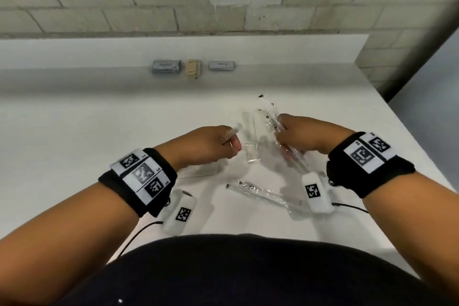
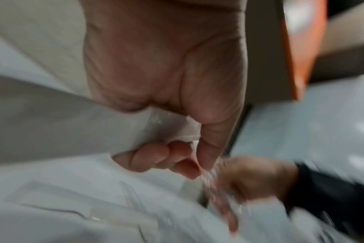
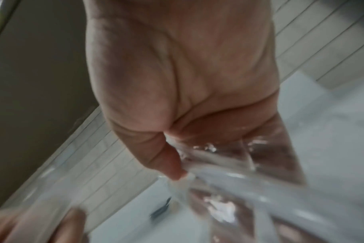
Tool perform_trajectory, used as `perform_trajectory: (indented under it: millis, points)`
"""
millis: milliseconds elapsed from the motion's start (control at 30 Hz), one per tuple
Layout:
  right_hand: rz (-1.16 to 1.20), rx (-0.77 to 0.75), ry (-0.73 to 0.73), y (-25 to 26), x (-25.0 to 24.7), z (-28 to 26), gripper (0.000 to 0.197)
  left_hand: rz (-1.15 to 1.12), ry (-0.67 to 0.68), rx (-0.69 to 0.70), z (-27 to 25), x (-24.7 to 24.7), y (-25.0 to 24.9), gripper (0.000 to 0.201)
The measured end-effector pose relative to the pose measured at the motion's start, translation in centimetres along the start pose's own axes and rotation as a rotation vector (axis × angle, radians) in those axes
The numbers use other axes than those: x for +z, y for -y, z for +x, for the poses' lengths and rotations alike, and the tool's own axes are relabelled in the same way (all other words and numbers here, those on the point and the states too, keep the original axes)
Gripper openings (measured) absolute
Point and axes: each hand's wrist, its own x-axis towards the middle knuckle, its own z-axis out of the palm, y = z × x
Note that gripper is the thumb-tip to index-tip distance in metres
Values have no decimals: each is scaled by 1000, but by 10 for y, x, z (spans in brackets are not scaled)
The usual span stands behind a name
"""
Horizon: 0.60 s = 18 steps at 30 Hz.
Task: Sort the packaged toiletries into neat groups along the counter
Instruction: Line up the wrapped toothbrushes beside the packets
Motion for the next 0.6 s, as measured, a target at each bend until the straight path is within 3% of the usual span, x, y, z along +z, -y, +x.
perform_trajectory:
  millis: [100,200,267,333,433,500,600]
  points:
    - [175,56,-87,-27,-19,-10,5,400,95,110,13,28,-4,7]
    - [232,138,-207,-63,-34,-12,7,649,41,83,29,47,5,17]
    - [226,234,-286,-90,-43,-15,19,693,-15,6,39,48,16,35]
    - [190,284,-322,-111,-47,-23,44,716,-66,-21,43,47,25,47]
    - [120,268,-229,-118,-34,-33,55,687,-164,95,36,51,19,56]
    - [-3,247,-125,-112,-16,-30,56,635,-66,221,28,59,7,51]
    - [-177,188,-37,-98,13,-15,57,801,175,306,25,83,-10,49]
